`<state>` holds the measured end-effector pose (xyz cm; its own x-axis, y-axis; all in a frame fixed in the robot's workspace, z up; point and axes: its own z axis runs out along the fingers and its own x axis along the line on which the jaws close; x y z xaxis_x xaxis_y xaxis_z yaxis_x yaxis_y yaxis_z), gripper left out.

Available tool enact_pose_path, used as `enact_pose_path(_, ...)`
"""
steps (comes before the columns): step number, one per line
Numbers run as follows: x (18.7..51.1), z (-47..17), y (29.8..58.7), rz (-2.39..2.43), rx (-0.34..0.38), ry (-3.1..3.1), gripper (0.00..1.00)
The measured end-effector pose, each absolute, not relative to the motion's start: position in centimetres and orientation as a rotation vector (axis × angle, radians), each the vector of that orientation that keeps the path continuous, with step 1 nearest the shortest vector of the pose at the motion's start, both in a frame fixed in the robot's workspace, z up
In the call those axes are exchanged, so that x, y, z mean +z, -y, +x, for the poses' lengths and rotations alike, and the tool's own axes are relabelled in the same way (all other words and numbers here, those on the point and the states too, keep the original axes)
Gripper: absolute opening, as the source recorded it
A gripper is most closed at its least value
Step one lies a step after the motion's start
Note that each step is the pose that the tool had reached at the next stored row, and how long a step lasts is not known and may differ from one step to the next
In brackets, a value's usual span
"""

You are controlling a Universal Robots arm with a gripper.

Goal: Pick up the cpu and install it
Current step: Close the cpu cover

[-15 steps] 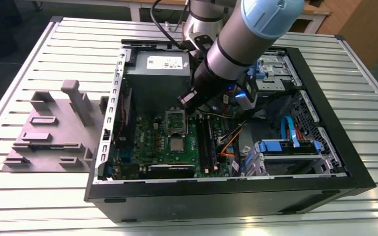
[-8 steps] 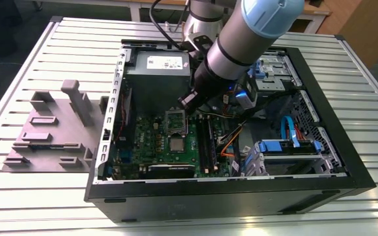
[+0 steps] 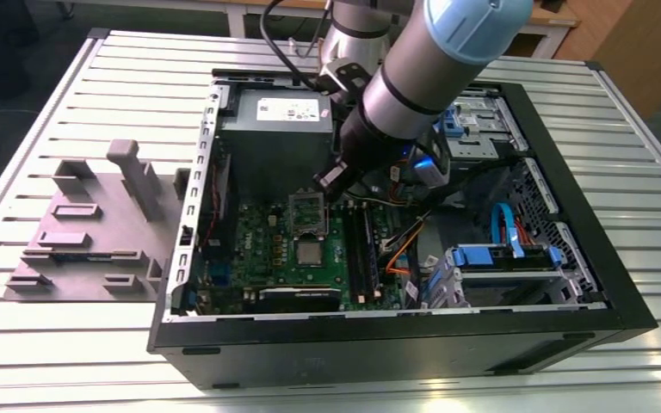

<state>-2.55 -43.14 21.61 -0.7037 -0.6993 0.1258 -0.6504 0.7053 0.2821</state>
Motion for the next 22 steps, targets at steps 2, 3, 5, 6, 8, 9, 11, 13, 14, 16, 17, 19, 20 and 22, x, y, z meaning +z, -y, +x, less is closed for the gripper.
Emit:
enact_pose_path(2,21.61,-2.53,43.14,1.101,-0.317,2.680,0.10)
enact_pose_path(3,21.61,-2.51,43.14,1.111,-0.315,2.675,0.10)
enact_pose_path(5,21.61,-2.49,43.14,1.132,-0.313,2.665,0.10)
enact_pose_path(6,21.61,-2.47,43.14,1.142,-0.311,2.660,0.10)
enact_pose_path(8,21.61,-2.45,43.14,1.162,-0.308,2.650,0.10)
enact_pose_path(9,21.61,-2.43,43.14,1.172,-0.307,2.644,0.10)
enact_pose_path(11,21.61,-2.39,43.14,1.189,-0.305,2.635,0.10)
enact_pose_path(13,21.61,-2.35,43.14,1.206,-0.303,2.625,0.10)
enact_pose_path(14,21.61,-2.31,43.14,1.215,-0.301,2.620,0.10)
enact_pose_path(16,21.62,-2.30,43.14,1.221,-0.301,2.617,0.10)
enact_pose_path(17,21.62,-2.30,43.14,1.221,-0.300,2.617,0.10)
enact_pose_path(19,21.61,-2.28,43.14,1.223,-0.300,2.616,0.10)
enact_pose_path(20,21.61,-2.25,43.13,1.228,-0.299,2.613,0.10)
enact_pose_path(22,21.62,-2.23,43.14,1.242,-0.295,2.603,0.10)
